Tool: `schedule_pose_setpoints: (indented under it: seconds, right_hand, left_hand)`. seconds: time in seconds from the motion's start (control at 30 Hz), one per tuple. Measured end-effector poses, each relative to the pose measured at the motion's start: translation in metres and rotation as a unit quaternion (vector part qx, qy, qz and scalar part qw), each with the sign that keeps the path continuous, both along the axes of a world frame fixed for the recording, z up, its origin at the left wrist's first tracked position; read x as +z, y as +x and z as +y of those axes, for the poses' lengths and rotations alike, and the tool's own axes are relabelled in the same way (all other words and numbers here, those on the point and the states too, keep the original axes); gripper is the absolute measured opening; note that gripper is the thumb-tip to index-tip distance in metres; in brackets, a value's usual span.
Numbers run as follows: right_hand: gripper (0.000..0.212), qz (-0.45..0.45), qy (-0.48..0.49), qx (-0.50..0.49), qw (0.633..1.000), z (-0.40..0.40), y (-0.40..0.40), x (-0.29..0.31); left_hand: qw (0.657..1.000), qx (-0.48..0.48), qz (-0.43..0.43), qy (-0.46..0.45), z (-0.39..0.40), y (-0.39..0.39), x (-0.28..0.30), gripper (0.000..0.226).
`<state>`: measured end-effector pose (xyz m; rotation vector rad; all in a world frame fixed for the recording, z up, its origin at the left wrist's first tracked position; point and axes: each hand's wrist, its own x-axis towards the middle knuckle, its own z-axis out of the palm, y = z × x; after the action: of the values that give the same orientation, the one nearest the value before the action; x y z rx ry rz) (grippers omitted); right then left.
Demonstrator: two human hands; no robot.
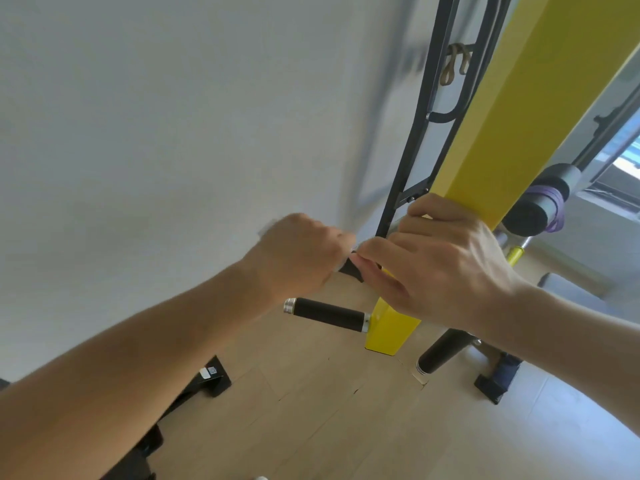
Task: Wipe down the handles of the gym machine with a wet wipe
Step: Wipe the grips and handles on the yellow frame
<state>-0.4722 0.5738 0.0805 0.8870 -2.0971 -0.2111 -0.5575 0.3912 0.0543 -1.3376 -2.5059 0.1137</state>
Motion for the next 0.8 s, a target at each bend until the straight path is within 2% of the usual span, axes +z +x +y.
schedule_pose_setpoints:
  seconds: [0.07,0.13,0.23,0.3,0.37,0.5,0.57,0.7,0.8]
  right_hand:
    - [0.033,0.007,-0.001,0.001,1.000,0.000,-0.002,-0.001]
    - [0.034,0.009,0.011,-0.002,1.000,0.003,-0.001,-0.001]
    - [0.034,0.008,0.023,-0.007,1.000,0.007,0.000,-0.001]
    - [0.033,0.009,0.021,-0.006,1.000,0.009,0.000,-0.002]
    - [0.029,0.009,0.018,-0.006,1.000,0.009,0.001,-0.002]
    - [0.030,0.006,-0.009,0.009,1.000,0.007,0.000,-0.002]
    - [0.028,-0.004,-0.031,0.035,0.999,0.006,0.000,0.000]
    - [0.022,-0.003,-0.040,0.079,0.996,0.005,-0.003,0.004]
    - [0.024,0.004,-0.022,0.079,0.997,0.009,-0.004,0.003]
  left_hand:
    - [0.999,0.046,-0.012,-0.019,0.032,0.015,0.000,0.019]
    - [0.997,0.052,-0.065,-0.004,0.049,0.022,-0.009,0.030]
    - [0.997,-0.048,-0.034,0.041,0.040,0.019,-0.013,0.034]
    - [0.986,-0.117,-0.095,0.075,0.027,0.017,-0.007,0.034]
    - [0.979,-0.131,-0.140,0.072,0.010,0.013,0.003,0.026]
    - [0.989,-0.100,-0.068,0.088,-0.024,-0.011,0.005,0.033]
    - [0.988,-0.104,-0.060,0.097,-0.028,-0.011,0.003,0.037]
    - [0.981,-0.090,-0.032,0.171,0.012,0.017,0.000,0.022]
    - [0.966,-0.125,-0.056,0.221,0.033,0.025,-0.017,0.018]
